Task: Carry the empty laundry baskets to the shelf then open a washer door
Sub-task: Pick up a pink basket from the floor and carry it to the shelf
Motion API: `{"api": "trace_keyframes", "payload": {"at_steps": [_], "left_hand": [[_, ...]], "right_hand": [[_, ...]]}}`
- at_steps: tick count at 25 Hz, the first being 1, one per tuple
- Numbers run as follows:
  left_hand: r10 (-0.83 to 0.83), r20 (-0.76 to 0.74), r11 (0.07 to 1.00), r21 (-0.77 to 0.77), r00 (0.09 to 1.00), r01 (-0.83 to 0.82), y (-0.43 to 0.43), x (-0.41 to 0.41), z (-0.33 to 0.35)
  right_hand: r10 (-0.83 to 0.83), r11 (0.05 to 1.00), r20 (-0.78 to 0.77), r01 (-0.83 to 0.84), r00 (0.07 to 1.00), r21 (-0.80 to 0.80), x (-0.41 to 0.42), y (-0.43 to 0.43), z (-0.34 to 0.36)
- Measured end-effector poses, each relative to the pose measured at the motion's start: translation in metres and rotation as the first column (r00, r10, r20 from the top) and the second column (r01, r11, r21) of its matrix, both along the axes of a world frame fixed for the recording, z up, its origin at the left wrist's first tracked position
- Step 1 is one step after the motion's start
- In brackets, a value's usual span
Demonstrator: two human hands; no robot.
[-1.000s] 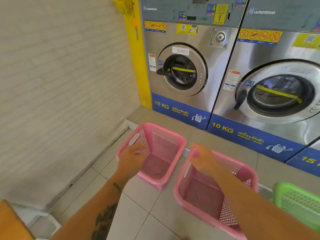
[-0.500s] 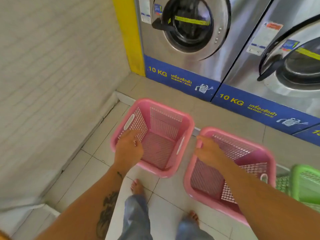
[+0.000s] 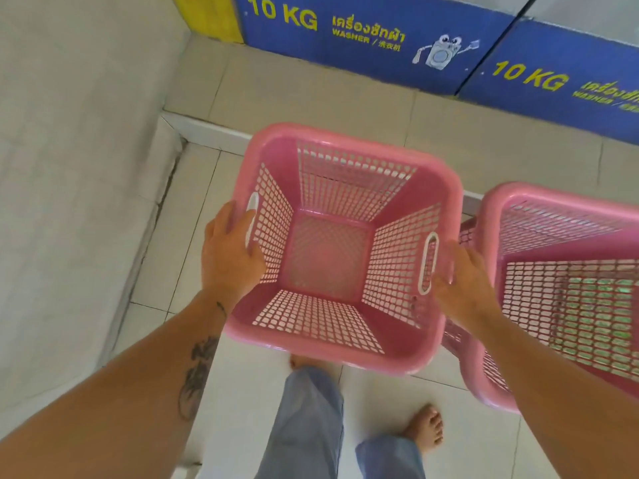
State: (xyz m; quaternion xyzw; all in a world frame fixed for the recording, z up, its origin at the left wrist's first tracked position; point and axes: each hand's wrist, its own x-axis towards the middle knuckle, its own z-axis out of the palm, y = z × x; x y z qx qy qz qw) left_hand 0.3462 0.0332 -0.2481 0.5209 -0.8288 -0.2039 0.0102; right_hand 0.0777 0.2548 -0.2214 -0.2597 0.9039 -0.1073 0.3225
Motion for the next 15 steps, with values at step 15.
{"api": "trace_keyframes", "payload": {"at_steps": [15], "left_hand": [[0.277, -0.146, 0.960, -0.002, 0.950, -0.280, 0.028, 0.041, 0.101]], "right_hand": [[0.152, 0.972, -0.062, -0.160, 0.986, -0.173, 0.008, 0.002, 0.090]]}}
